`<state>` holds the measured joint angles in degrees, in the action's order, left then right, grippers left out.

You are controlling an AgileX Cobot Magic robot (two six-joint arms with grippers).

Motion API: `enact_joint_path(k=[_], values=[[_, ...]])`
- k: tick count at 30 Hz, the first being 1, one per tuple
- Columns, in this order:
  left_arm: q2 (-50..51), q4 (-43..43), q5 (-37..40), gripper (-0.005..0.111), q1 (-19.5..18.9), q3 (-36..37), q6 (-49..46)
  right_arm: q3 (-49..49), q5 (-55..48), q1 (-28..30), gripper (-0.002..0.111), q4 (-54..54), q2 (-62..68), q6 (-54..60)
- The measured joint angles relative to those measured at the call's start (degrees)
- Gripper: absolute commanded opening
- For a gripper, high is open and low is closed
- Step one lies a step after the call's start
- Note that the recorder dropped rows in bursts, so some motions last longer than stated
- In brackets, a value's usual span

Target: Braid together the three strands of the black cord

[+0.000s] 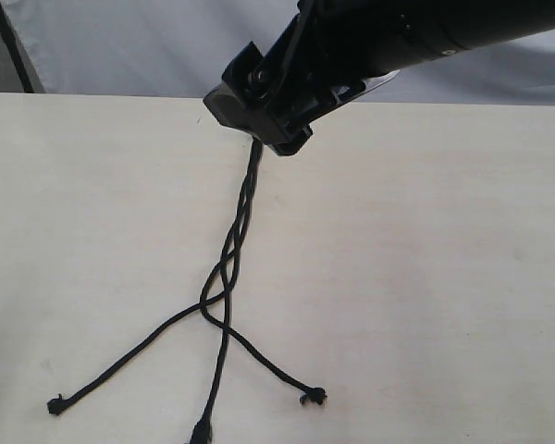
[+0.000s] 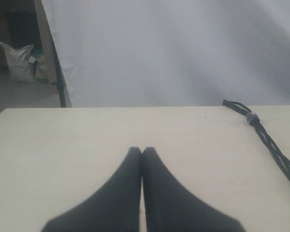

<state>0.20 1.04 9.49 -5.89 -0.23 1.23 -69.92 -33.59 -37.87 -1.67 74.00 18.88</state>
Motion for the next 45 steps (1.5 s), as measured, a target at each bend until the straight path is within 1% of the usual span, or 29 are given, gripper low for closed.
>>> enact_joint_path(k=[18, 26, 29, 41, 45], values=[[0.0, 0.0, 0.0, 0.0, 0.0, 0.0, 0.12, 0.0, 0.26, 0.0, 0.1, -0.13, 0.0, -1.07], [0.0, 0.0, 0.0, 0.0, 0.0, 0.0, 0.12, 1.54, -3.56, 0.0, 0.1, -0.22, -1.99, -3.9], [0.0, 0.0, 0.0, 0.0, 0.0, 0.0, 0.12, 5.52, -0.86, 0.0, 0.1, -0.22, -5.19, -5.23], [0.0, 0.0, 0.13, 0.0, 0.0, 0.0, 0.23, 30.85, 17.56, 0.0, 0.1, -0.39, -23.61, -10.09], [0.0, 0.0, 0.13, 0.0, 0.0, 0.0, 0.23, 38.01, 20.8, 0.0, 0.1, -0.39, -29.48, -11.69]])
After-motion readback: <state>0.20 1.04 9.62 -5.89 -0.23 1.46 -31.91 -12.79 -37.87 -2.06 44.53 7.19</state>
